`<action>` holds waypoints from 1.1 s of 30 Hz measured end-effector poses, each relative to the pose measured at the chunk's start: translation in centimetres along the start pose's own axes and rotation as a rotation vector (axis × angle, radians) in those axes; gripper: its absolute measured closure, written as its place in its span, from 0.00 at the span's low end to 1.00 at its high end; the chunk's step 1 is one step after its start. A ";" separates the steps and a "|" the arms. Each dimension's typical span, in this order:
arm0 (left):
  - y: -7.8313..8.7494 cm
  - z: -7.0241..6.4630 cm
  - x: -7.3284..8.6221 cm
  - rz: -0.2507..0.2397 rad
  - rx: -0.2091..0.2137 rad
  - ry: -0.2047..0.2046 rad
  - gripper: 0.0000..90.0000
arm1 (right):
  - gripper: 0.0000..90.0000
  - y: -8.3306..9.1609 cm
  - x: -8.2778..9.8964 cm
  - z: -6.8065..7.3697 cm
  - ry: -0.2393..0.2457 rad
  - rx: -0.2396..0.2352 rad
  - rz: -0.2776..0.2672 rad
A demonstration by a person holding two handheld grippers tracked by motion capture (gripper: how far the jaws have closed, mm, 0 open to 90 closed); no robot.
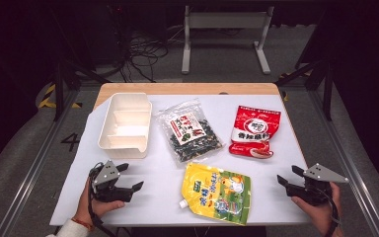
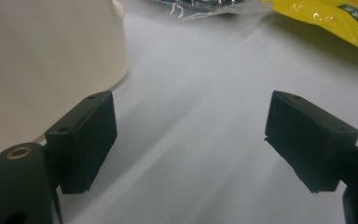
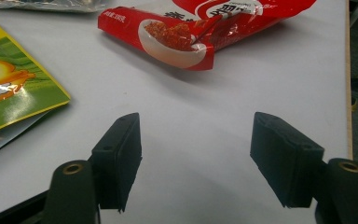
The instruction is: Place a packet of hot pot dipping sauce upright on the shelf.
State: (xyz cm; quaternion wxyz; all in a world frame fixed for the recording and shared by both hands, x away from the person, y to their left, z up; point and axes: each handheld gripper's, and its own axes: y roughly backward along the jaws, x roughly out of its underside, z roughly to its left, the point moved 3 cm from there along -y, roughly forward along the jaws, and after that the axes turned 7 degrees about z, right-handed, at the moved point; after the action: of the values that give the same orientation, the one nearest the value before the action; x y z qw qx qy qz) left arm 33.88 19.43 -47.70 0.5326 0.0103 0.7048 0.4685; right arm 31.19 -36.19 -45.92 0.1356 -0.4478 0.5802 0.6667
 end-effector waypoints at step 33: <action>0.8 -0.6 1.1 0.020 -0.018 -0.013 0.19 | 0.42 -6.7 -8.8 -3.7 -0.201 -0.090 -0.034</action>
State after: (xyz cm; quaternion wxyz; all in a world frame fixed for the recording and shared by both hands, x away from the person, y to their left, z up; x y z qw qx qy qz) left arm 32.54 20.03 -47.99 0.5327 0.0158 0.6970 0.4799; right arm 42.48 -34.57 -43.34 0.1842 -0.3939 0.5256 0.7312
